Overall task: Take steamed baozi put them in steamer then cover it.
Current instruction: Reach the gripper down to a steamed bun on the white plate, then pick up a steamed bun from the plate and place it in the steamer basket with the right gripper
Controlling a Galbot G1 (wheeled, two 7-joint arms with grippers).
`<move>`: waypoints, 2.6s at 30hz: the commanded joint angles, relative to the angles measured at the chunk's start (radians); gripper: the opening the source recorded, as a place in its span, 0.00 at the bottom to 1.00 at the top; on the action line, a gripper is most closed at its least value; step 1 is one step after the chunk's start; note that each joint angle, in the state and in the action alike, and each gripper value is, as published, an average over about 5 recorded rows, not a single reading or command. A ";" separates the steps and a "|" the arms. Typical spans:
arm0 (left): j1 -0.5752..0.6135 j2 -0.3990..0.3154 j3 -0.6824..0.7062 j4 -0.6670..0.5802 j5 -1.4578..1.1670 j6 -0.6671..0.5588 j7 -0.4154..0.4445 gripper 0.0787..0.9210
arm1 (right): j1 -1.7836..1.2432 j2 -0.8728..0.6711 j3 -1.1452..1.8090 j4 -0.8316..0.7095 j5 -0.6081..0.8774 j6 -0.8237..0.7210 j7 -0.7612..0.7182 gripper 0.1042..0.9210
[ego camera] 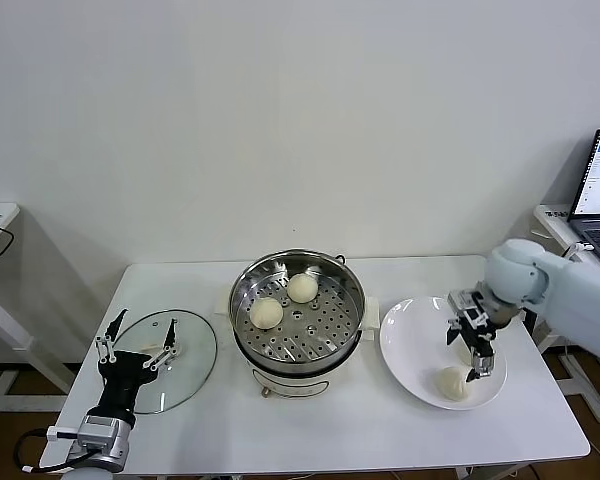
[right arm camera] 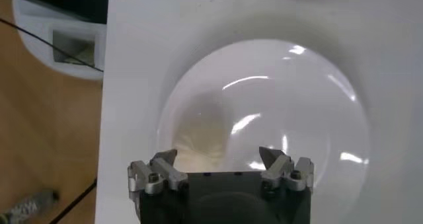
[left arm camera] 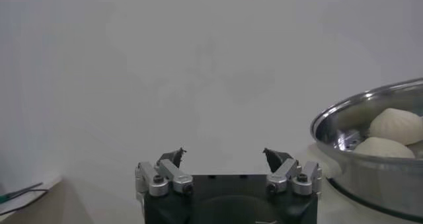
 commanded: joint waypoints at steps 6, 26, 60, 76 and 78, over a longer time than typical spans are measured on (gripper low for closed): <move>-0.005 0.001 0.001 0.009 0.001 0.001 0.000 0.88 | -0.193 0.028 0.122 -0.061 -0.091 0.020 0.019 0.88; -0.012 0.001 0.001 0.020 0.001 0.001 0.000 0.88 | -0.199 0.081 0.133 -0.120 -0.115 0.022 0.027 0.88; -0.008 0.006 0.005 0.000 0.005 0.009 -0.002 0.88 | 0.452 0.122 -0.063 -0.068 0.151 0.087 -0.013 0.67; -0.013 0.015 -0.006 0.002 0.000 0.008 0.002 0.88 | 0.672 0.499 -0.206 -0.056 0.110 0.610 -0.024 0.67; -0.013 0.015 -0.007 0.004 -0.001 0.007 0.003 0.88 | 0.666 0.541 -0.221 -0.051 0.089 0.651 -0.015 0.67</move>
